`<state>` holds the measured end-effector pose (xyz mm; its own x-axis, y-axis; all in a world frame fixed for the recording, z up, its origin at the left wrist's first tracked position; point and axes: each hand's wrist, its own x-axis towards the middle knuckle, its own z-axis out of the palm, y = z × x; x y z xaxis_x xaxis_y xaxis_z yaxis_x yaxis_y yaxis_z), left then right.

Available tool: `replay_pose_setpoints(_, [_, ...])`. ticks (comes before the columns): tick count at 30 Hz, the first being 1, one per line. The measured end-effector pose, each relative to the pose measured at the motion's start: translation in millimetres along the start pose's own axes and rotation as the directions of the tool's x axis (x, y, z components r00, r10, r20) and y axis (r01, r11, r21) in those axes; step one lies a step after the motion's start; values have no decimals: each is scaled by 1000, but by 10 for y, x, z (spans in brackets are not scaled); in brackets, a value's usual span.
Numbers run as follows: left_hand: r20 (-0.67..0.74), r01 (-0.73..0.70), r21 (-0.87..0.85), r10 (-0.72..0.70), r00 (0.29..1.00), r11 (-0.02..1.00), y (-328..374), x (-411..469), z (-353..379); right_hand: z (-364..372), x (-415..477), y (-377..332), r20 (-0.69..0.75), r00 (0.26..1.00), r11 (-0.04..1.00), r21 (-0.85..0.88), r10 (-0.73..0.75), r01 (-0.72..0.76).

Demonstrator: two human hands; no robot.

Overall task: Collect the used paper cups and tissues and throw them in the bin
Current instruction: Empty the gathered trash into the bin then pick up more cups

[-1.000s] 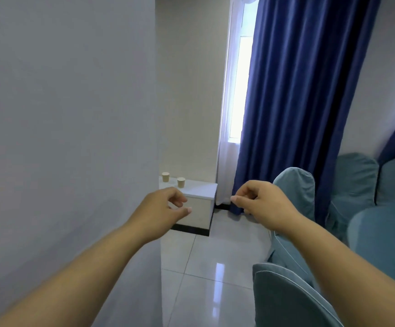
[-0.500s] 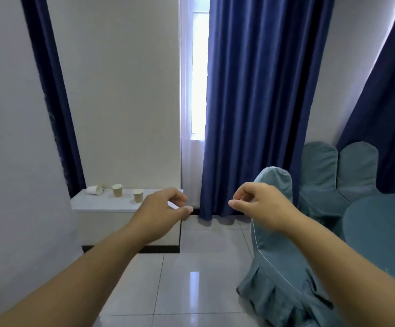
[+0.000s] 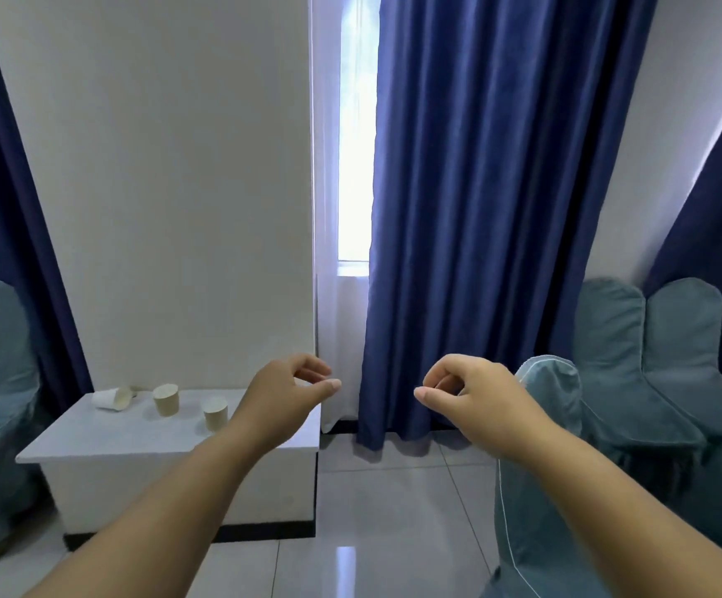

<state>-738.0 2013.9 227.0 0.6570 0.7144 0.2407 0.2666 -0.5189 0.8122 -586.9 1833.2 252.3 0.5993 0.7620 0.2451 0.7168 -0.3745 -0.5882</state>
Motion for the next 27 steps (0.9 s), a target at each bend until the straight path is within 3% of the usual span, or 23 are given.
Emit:
replay_pose_setpoints(5, [-57,-6,-31,5,998,999,-181,809,-72,298,925,27,11,1000,999,41,-6,5])
replay_pose_setpoints(9, [-110,-10,45,15,994,999,-391,1319,-155,541,1735,52,21,997,993,90,-74,72])
replay_pose_setpoints(18, [-256,175,44,-158,953,984,-980,2192,-438,1249,3280,-95,171,954,960,184,-245,213])
replay_pose_setpoints(27, [-385,354,-19,-334,861,935,-2207,2773,-943,2755,4389,-472,372,858,933,200,-354,298])
